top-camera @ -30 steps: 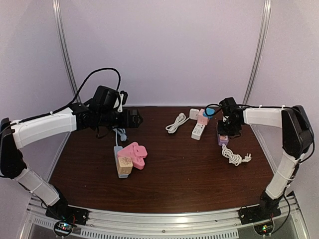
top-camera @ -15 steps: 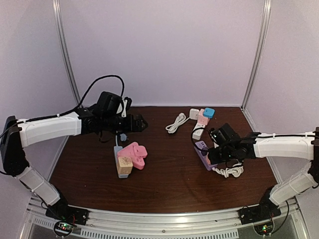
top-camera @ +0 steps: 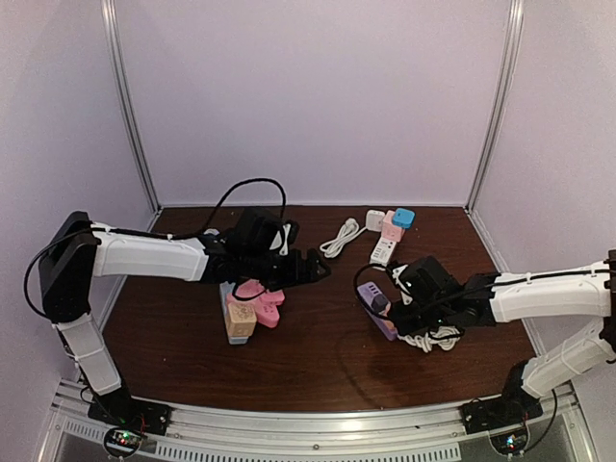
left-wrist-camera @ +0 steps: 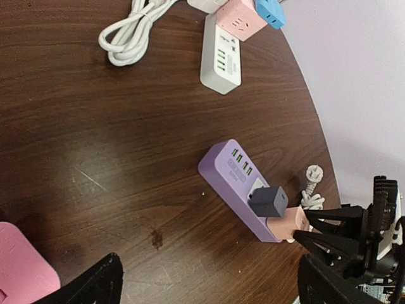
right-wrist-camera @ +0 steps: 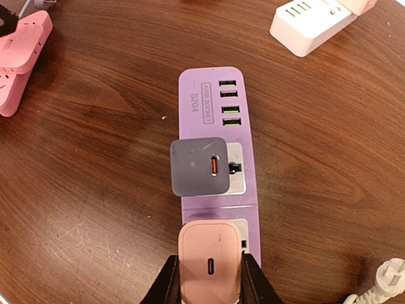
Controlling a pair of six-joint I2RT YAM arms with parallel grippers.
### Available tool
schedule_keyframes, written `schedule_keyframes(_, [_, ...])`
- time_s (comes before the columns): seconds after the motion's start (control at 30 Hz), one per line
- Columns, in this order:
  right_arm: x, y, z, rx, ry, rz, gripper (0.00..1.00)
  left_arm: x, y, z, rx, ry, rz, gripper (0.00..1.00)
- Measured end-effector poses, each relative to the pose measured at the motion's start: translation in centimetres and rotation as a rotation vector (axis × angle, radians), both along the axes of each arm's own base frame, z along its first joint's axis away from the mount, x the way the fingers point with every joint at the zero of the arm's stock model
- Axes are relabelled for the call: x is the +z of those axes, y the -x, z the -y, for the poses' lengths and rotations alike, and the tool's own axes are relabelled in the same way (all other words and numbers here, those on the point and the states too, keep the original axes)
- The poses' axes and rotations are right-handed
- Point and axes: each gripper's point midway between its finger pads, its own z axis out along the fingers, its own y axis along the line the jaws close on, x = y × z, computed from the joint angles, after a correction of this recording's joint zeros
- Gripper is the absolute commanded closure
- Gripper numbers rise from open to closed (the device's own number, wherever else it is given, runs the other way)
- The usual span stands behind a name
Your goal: Pull the plug off the socket
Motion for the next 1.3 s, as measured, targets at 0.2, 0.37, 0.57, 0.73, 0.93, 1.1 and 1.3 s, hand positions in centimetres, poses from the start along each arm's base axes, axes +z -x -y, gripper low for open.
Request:
schedule_keyframes(0.2, [-0.1,0.3,-2.0,0.041,-0.017,0.027,0.96,-0.5,0.6,2.6,-0.034,0.035,-0.022,0.02])
schedule_keyframes(0.37, [0.0,0.1,-3.5,0.055,-0.035,0.044,0.96,-1.0,0.9,4.1,-0.055,0.075,-0.045,0.07])
schedule_keyframes(0.57, [0.1,-0.5,-5.8,0.072,-0.05,0.048,0.97,-1.7,1.4,4.7,-0.074,0.101,-0.088,0.31])
schedule_keyframes(0.73, [0.1,-0.7,-7.2,0.078,-0.063,0.046,0.98,-1.8,1.7,5.6,-0.102,0.141,-0.11,0.54])
schedule_keyframes(0.93, [0.1,-1.2,-8.5,0.074,-0.069,0.046,0.99,-2.8,2.2,6.2,-0.13,0.16,-0.151,0.75])
schedule_keyframes(1.1, [0.1,-1.4,-9.1,0.066,-0.069,0.05,1.0,-2.3,2.1,6.5,-0.144,0.193,-0.153,0.83])
schedule_keyframes(1.3, [0.1,-1.5,-9.3,0.055,-0.064,0.05,1.0,-3.7,1.7,6.4,-0.136,0.18,-0.176,0.89])
